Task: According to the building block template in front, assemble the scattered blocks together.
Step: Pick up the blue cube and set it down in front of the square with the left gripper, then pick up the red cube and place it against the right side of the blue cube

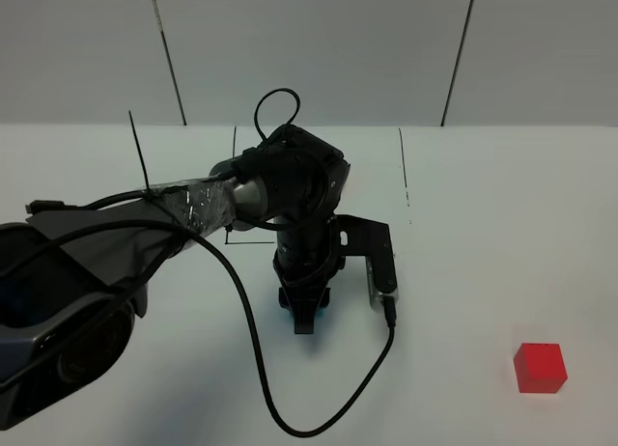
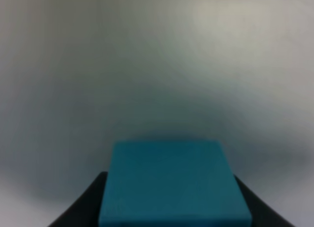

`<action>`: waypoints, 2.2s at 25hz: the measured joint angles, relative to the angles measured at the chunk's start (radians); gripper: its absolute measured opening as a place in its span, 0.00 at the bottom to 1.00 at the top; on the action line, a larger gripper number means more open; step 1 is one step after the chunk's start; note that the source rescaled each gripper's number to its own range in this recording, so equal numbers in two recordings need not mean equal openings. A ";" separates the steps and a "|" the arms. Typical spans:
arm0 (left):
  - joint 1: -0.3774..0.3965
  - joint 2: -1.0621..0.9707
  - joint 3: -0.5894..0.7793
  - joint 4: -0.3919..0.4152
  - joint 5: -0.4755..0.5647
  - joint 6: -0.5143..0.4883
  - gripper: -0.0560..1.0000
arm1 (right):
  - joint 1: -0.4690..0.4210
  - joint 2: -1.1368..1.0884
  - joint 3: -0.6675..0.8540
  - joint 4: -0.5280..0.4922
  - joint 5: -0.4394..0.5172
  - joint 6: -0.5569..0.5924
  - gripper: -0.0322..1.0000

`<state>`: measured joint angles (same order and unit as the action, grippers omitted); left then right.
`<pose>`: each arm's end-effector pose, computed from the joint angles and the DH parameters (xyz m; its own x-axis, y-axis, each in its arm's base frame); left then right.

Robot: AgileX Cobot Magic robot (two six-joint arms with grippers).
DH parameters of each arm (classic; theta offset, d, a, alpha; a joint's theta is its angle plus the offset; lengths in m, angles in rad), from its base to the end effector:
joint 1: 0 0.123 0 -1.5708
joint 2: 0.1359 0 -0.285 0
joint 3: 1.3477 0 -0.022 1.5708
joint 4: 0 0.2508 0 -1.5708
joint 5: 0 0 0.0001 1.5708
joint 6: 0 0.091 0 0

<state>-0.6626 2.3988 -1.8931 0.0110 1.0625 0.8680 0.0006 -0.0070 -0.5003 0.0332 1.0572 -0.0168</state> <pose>0.3792 -0.2948 0.1131 -0.0333 0.9982 -0.0503 0.9965 0.0371 0.0749 -0.0058 0.0026 0.2777 -0.4461 -0.0008 -0.8950 -0.0267 0.9996 0.0125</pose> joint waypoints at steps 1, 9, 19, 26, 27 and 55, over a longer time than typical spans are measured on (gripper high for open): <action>0.000 0.006 0.000 0.001 0.000 0.000 0.06 | 0.000 0.000 0.000 0.000 0.000 0.000 1.00; 0.000 0.014 -0.005 0.005 -0.006 0.004 0.06 | 0.000 0.000 0.000 0.000 0.000 0.000 1.00; 0.000 0.014 -0.005 0.007 -0.002 0.007 0.06 | 0.000 0.000 0.000 0.000 0.000 0.000 1.00; 0.000 0.000 -0.006 0.019 0.035 0.007 0.49 | 0.000 0.000 0.000 0.000 0.000 0.000 1.00; 0.000 -0.010 -0.006 0.019 0.043 0.007 0.60 | 0.000 0.000 0.000 0.000 0.000 0.000 1.00; 0.367 -0.414 0.008 -0.022 0.128 -0.497 0.92 | 0.000 0.000 0.000 0.000 0.000 0.000 1.00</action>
<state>-0.2960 1.9847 -1.8852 -0.0106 1.1901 0.3712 0.0006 -0.0070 -0.5003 0.0332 1.0572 -0.0168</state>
